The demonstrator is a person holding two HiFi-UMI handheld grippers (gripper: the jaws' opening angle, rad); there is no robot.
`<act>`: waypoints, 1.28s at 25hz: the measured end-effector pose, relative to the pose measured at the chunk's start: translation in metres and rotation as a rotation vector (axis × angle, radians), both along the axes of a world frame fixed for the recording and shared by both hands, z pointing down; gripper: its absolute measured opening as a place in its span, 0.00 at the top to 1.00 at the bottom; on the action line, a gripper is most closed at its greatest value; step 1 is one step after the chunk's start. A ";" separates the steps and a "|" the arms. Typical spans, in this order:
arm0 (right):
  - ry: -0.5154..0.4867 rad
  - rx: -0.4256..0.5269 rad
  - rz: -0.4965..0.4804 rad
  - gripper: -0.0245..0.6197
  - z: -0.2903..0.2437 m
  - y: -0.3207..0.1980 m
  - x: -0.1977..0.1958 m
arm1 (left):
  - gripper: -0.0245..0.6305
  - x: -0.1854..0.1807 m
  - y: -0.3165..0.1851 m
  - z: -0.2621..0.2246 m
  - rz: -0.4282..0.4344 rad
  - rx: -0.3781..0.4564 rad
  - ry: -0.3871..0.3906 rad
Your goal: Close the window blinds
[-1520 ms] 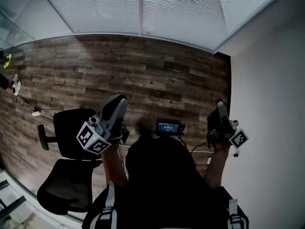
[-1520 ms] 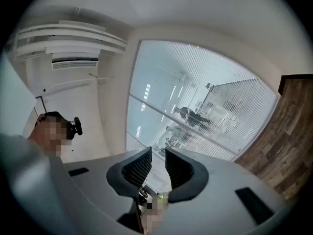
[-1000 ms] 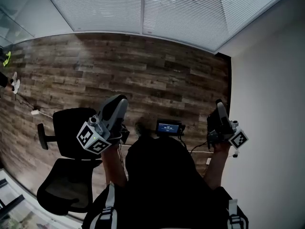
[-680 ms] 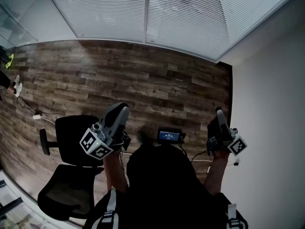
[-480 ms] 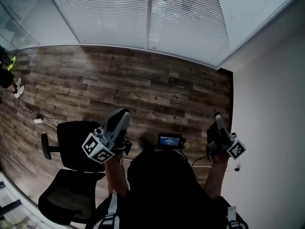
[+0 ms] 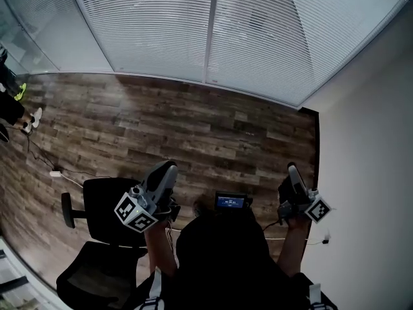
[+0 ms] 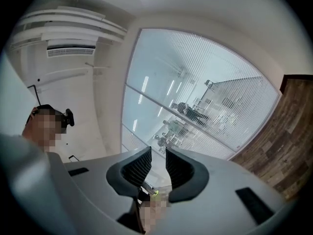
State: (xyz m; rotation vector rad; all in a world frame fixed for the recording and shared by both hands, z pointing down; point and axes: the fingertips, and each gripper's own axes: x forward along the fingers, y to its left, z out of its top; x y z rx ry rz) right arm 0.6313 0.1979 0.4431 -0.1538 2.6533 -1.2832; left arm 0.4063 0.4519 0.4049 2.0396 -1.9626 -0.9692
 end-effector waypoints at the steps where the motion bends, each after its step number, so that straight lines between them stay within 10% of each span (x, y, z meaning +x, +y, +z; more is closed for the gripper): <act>1: 0.005 -0.002 -0.005 0.81 0.002 0.001 -0.006 | 0.92 -0.005 0.002 0.000 -0.007 0.000 0.003; 18: -0.020 -0.001 -0.110 0.81 0.028 -0.088 -0.128 | 0.92 -0.097 -0.047 0.010 -0.154 -0.069 -0.010; 32: -0.105 -0.013 -0.020 0.77 0.023 -0.307 -0.170 | 0.90 -0.153 -0.271 -0.020 -0.089 -0.109 -0.045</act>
